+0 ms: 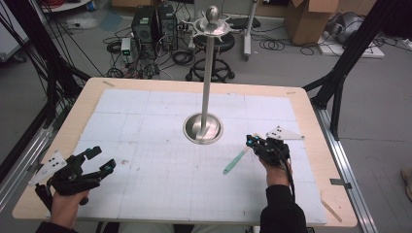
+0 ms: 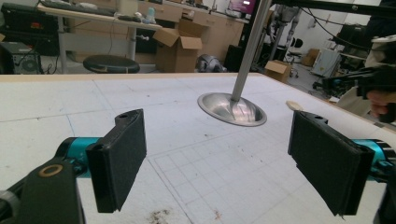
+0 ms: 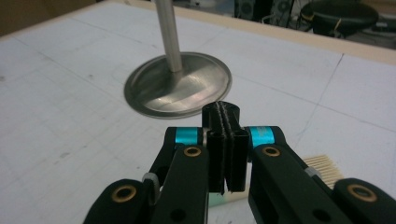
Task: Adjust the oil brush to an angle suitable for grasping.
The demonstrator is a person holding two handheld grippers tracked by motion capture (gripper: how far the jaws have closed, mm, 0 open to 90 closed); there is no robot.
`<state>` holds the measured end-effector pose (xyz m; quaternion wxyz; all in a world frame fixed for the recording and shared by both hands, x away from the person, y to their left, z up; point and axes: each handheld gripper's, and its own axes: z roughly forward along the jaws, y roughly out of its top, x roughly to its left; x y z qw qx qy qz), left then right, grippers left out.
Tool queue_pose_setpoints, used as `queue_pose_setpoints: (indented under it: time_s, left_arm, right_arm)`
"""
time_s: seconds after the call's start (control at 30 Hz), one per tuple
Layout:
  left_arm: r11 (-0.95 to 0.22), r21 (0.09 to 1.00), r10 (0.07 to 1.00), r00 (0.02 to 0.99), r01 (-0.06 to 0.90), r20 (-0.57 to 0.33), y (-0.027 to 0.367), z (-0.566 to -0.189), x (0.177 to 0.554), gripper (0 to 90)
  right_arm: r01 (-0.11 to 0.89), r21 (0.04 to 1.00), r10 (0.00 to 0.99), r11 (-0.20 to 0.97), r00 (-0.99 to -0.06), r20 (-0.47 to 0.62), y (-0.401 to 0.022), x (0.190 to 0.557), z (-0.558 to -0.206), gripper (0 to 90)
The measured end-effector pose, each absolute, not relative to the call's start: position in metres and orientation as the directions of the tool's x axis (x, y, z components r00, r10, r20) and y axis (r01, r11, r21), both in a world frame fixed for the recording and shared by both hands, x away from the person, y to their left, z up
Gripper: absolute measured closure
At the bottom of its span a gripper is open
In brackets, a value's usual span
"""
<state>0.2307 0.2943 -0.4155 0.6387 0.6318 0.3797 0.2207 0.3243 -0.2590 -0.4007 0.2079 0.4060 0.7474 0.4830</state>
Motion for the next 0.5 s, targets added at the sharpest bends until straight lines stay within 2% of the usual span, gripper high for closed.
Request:
queue_pose_setpoints:
  time_s: [0.1, 0.3, 0.37, 0.5]
  left_arm:
    - [0.101, 0.974, 0.760, 0.617, 0.202, -0.207, 0.294, -0.416, 0.231, 19.7]
    - [0.107, 0.972, 0.757, 0.617, 0.209, -0.216, 0.294, -0.417, 0.232, 19.9]
    - [0.110, 0.971, 0.753, 0.620, 0.212, -0.221, 0.294, -0.418, 0.231, 20.0]
    - [0.108, 0.969, 0.750, 0.622, 0.220, -0.225, 0.293, -0.419, 0.232, 20.3]
  right_arm:
    - [0.472, 0.856, 0.827, 0.211, -0.553, 0.102, -0.252, 0.345, -0.414, 89.2]
    - [0.570, 0.783, 0.868, 0.249, -0.491, 0.081, -0.249, 0.362, -0.436, 89.3]
    - [0.578, 0.779, 0.870, 0.244, -0.485, 0.088, -0.250, 0.363, -0.438, 89.3]
    - [0.598, 0.743, 0.879, 0.301, -0.476, 0.027, -0.245, 0.368, -0.447, 89.2]
